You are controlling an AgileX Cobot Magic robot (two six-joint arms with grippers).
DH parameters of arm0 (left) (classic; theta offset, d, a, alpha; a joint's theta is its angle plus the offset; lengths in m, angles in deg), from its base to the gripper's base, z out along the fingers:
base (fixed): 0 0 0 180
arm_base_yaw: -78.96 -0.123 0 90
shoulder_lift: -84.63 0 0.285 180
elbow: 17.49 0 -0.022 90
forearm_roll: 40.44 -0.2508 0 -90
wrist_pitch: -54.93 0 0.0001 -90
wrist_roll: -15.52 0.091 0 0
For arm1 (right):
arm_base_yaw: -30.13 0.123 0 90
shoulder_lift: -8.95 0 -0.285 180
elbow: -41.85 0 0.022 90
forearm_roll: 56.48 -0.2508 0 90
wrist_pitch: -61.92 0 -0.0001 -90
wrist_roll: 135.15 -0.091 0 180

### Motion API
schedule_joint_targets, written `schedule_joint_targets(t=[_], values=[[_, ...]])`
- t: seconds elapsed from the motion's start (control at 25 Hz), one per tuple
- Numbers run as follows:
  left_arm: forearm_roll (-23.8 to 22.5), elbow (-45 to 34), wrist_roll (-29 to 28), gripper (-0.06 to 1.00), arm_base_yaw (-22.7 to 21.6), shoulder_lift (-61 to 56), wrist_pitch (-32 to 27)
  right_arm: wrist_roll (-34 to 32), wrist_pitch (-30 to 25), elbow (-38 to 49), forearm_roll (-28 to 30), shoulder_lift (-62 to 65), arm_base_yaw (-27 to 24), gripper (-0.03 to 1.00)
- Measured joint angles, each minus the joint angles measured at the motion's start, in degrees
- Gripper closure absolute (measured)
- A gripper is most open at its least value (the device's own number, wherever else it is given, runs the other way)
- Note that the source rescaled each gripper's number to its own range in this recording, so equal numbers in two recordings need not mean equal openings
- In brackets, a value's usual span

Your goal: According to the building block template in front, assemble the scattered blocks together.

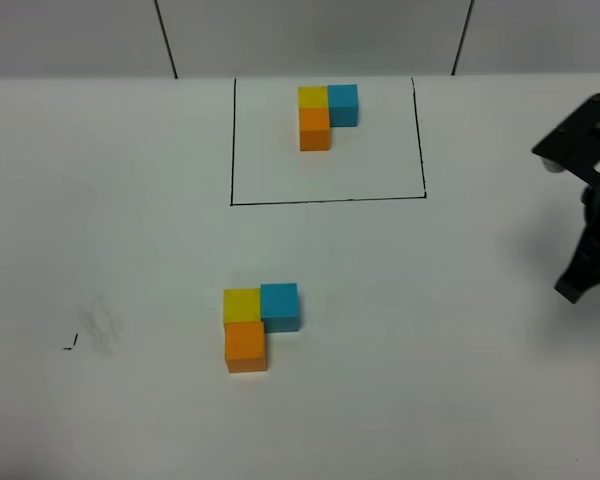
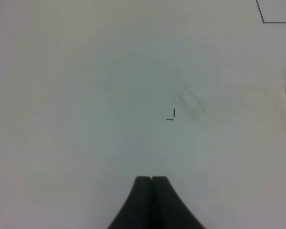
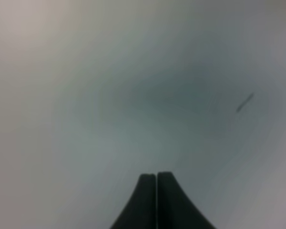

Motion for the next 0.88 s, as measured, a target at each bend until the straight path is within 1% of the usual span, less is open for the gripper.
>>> schedule_joint_targets(t=[0.16,0.36,0.52,0.68,0.8,0.88], values=[[0.0,0.0,0.0,0.94,0.0,0.0,0.0,-4.2,0.0,8.0,0.2,10.3,-2.4,0.96],[0.0,0.0,0.0,0.94,0.0,0.0,0.0,-11.2,0.1,17.0,1.8,23.8,-2.9,0.96],[0.0,0.0,0.0,0.94,0.0,0.0,0.0,-15.6,-0.1,23.4,2.4,32.9,-2.9,0.96],[0.0,0.0,0.0,0.94,0.0,0.0,0.0,-18.6,-1.7,27.1,2.9,40.8,-2.9,0.96],[0.0,0.0,0.0,0.94,0.0,0.0,0.0,-20.5,-4.7,27.9,3.0,46.3,-2.9,0.96],[0.0,0.0,0.0,0.94,0.0,0.0,0.0,-20.9,-5.2,27.9,3.0,49.5,-2.9,0.96]])
